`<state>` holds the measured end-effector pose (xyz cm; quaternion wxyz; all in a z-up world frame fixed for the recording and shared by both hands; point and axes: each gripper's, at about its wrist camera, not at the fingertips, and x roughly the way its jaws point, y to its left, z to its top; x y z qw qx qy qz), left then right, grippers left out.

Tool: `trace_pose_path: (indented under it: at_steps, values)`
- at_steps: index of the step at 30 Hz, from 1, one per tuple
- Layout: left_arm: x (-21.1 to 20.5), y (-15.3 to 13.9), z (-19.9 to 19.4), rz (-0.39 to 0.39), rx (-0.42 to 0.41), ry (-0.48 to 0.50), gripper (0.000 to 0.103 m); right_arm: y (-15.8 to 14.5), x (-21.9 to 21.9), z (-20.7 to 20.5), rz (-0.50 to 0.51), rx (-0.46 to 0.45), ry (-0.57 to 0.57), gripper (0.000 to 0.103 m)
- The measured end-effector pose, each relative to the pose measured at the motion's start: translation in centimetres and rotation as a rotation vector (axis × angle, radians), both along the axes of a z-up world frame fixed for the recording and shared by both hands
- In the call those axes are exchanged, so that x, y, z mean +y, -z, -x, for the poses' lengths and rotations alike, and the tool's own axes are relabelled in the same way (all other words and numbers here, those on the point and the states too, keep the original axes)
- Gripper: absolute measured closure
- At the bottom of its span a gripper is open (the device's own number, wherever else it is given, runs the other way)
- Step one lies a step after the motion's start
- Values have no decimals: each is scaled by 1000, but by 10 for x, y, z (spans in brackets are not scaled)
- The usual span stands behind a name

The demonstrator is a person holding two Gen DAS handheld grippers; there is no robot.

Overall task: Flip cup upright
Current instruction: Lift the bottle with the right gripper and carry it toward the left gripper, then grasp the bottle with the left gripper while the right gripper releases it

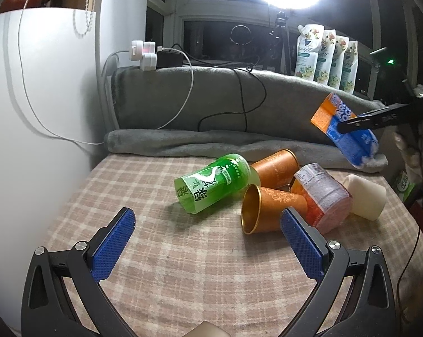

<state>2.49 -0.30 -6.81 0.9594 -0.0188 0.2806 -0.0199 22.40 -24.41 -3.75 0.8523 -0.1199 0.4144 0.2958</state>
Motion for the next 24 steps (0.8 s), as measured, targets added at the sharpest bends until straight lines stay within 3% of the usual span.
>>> trace_pose_path:
  at_steps: [4,7,13,18,24]
  values:
    - [1,-5,8,7,-6,14,1,-3,7,37,-128,110,-7,41]
    - [5,-7,14,32,9,36,1,19,22,62,-206,229,-6,41]
    - [8,-2,21,121,93,107,1,70,36,91,-264,420,40,41]
    - [7,12,16,270,228,186,1,114,43,89,-271,544,110,41]
    - [4,35,1,428,367,200,2,137,54,88,-260,576,119,36]
